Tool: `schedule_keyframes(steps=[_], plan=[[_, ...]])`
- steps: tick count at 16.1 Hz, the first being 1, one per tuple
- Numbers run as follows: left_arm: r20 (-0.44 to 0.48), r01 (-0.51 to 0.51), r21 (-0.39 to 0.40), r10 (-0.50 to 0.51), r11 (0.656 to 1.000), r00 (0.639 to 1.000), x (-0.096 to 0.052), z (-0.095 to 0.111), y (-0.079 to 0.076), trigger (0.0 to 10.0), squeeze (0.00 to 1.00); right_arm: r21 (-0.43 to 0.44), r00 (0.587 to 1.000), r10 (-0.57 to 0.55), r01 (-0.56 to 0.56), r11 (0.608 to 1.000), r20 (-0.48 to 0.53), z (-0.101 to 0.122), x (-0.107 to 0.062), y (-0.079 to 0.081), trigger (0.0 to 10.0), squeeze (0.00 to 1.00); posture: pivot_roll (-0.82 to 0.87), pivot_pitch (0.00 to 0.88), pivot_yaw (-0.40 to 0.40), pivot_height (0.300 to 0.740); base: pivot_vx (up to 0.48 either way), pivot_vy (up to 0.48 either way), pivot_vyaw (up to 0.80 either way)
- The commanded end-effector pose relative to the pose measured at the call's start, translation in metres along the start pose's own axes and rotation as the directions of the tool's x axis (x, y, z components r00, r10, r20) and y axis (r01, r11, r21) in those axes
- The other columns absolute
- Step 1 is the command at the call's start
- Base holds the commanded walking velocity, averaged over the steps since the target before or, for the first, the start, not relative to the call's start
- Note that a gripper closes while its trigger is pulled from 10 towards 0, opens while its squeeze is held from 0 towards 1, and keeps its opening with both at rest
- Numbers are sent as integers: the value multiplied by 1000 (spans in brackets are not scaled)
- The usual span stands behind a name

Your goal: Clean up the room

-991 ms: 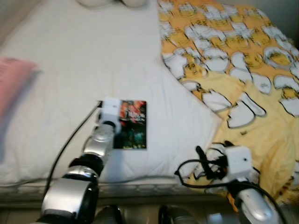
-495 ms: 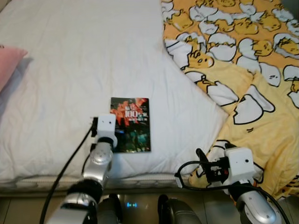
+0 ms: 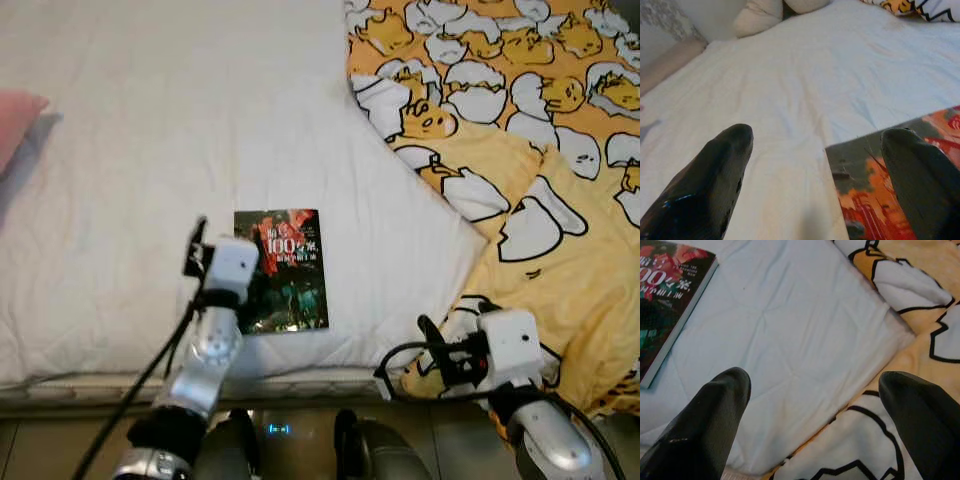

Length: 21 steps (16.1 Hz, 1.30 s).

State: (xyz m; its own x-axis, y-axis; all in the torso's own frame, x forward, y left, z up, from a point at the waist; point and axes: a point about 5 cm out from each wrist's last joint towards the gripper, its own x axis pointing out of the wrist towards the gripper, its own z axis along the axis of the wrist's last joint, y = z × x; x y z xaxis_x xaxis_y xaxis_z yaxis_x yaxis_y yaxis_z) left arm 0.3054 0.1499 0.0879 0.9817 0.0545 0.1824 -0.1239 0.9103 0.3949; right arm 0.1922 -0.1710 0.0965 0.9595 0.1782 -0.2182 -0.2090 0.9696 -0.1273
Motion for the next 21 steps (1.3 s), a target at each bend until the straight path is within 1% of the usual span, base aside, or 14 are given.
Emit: schedule_keyframes(steps=[1,2,3,4,5,6,8,11,13,14,16,17,19,21], plan=[[-18,-11,-14,11,1000,1000,-6,-2,1,10000,0,-10,999,5,-5,1000,-35,-6,-2,-2,10000,0,-193,248,-97,740,0,0,0],[-42,-12,-67,9,998,999,-9,-3,2,10000,0,-12,999,6,-6,1000,-34,-6,-1,-2,10000,0,-191,243,-96,740,0,0,0],[-93,-5,-154,-10,988,996,-16,-7,-1,10000,0,-13,999,6,-7,1000,-36,-7,-1,-2,10000,0,-184,233,-94,740,0,0,0],[-147,13,-264,-53,964,988,-34,-7,-8,10000,0,-14,999,7,-7,1000,-37,-8,-1,-2,10000,0,-181,228,-94,740,0,0,0],[-157,34,-334,-91,942,983,-56,1,-17,10000,0,-14,999,5,-5,1000,-38,-9,-2,-3,10000,0,-175,222,-94,740,0,0,0],[-135,48,-356,-102,933,986,-66,10,-23,10000,0,-15,999,7,-8,1000,-40,-10,-2,-4,10000,0,-164,217,-97,740,0,0,0],[-107,64,-366,-110,928,988,-71,19,-28,10000,0,-20,999,16,-16,1000,-42,-11,-1,-3,10000,0,-158,213,-101,740,0,0,0],[-116,93,-361,-144,928,983,-71,18,-36,10000,0,-26,999,32,-32,999,-36,-10,3,-1,10000,0,-152,208,-110,740,0,0,0],[-153,121,-327,-179,937,972,-69,11,-41,10000,0,-29,999,33,-34,999,-34,-10,5,-2,10000,0,-155,213,-117,740,0,0,0],[-184,115,-289,-173,951,968,-67,4,-43,10000,0,-30,999,32,-33,999,-33,-10,5,-3,10000,0,-160,218,-119,740,0,0,0],[-212,109,-255,-166,961,963,-65,-4,-46,10000,0,-29,999,31,-32,999,-32,-10,4,-3,10000,0,-160,219,-119,740,0,0,0],[-251,92,-236,-153,967,956,-60,-15,-49,10000,0,-25,999,31,-32,999,-29,-10,4,-2,10000,0,-163,222,-117,740,0,0,0],[-285,67,-235,-135,970,949,-51,-24,-48,10000,0,-22,999,35,-35,999,-27,-11,3,0,10000,0,-175,226,-118,740,0,0,0],[-273,80,-253,-151,964,950,-51,-22,-49,10000,0,-22,999,25,-26,999,-32,-11,0,-2,10000,0,-179,229,-114,740,0,0,0]])
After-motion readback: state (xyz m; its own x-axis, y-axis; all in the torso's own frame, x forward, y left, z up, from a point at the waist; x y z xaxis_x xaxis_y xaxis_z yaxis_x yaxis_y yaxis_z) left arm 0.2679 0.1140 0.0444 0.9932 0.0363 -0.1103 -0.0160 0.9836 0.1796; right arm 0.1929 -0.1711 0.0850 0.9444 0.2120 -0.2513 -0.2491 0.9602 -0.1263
